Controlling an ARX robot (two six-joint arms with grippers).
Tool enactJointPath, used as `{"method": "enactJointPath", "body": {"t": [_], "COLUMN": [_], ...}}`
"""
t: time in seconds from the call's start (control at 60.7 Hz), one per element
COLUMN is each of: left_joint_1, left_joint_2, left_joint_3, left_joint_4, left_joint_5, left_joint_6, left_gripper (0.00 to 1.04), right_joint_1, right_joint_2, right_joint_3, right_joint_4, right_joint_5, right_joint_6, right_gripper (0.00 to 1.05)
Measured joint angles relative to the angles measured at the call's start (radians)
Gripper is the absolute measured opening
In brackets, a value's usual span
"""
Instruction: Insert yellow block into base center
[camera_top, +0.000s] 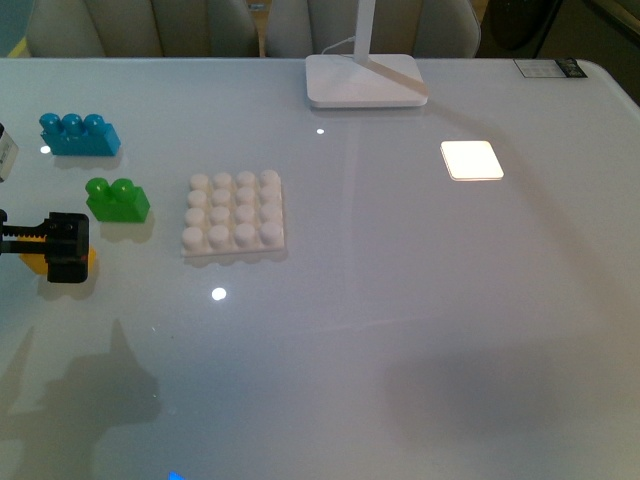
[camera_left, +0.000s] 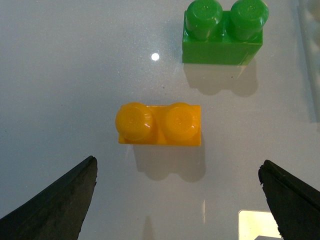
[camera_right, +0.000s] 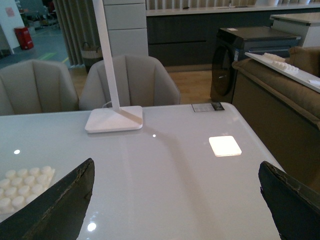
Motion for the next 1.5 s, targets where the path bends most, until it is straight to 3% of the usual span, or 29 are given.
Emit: {"method": "enactJointPath", "body": {"t": [1.498], "left_joint_1": [0.048], "left_joint_2": [0.14], "left_joint_3": [0.167], "left_joint_4": [-0.033], "left_joint_5": [-0.012], "left_joint_6": [0.043], "left_gripper": [0.97], "right_joint_1": [0.0], "right_joint_2": [0.0], "right_joint_3": [0.0], "right_joint_4": [0.0], "right_joint_5": [0.0], "right_joint_6": [0.0], "right_gripper": [0.96]}}
